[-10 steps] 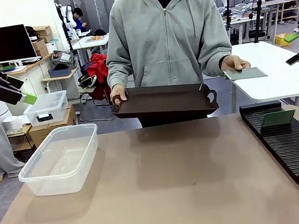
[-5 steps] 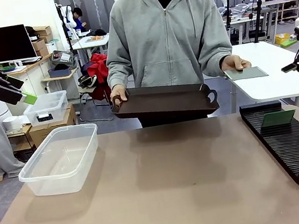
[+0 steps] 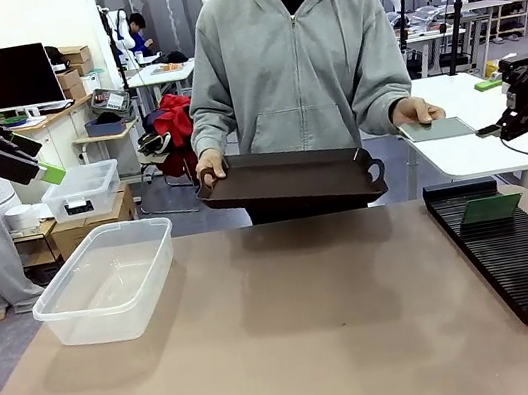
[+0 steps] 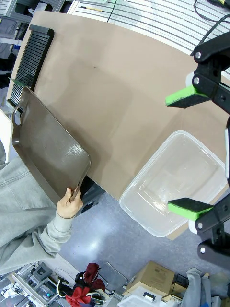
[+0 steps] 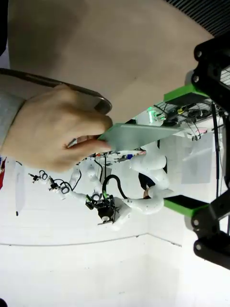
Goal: Sort PCBs into racks and boxes based on the side picked up.
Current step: Pick up the Blank PCB handed by the Human, then if the short side of the Blank PCB is picked up, insert it into the PCB Rack ; if the long side is picked up, place it in the Organizing box.
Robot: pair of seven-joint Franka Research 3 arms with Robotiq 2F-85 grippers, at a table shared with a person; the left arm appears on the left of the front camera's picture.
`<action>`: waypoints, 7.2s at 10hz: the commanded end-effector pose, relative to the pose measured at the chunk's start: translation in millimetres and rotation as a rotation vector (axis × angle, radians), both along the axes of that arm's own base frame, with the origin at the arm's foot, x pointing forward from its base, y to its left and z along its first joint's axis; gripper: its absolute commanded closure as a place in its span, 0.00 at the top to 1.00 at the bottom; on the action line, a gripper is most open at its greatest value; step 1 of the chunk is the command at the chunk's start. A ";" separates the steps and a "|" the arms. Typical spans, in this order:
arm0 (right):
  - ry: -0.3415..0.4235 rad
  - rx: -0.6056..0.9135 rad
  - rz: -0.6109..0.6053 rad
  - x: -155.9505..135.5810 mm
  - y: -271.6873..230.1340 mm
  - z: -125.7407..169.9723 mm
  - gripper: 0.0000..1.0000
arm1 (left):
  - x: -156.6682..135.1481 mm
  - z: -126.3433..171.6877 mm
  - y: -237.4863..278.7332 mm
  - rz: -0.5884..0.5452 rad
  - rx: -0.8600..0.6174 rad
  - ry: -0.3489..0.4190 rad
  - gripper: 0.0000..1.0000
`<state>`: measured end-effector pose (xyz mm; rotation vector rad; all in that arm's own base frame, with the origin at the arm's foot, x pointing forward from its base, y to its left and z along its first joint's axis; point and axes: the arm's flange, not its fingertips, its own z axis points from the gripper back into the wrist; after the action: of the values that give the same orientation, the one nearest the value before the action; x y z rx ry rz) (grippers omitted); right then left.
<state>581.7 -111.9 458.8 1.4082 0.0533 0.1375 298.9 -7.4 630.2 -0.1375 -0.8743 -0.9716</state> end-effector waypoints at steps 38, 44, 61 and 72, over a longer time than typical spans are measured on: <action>0.109 0.112 0.109 20.9 35.6 -28.6 0.00 | 0.0 -1.6 0.6 -0.003 0.003 0.009 1.00; 0.109 0.112 0.109 20.9 35.6 -28.6 0.00 | 0.0 -1.6 0.6 -0.003 0.003 0.009 1.00; -1.203 -0.206 0.325 -174.4 -35.7 57.3 0.02 | 0.0 -1.6 0.6 -0.003 0.003 0.009 1.00; -1.533 -0.214 0.582 -106.0 -58.7 -2.4 0.02 | 0.0 -1.6 0.6 -0.003 0.003 0.009 1.00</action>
<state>475.8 -168.7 466.4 0.7658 -0.7493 1.5657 298.9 -7.4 630.2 -0.1376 -0.8742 -0.9717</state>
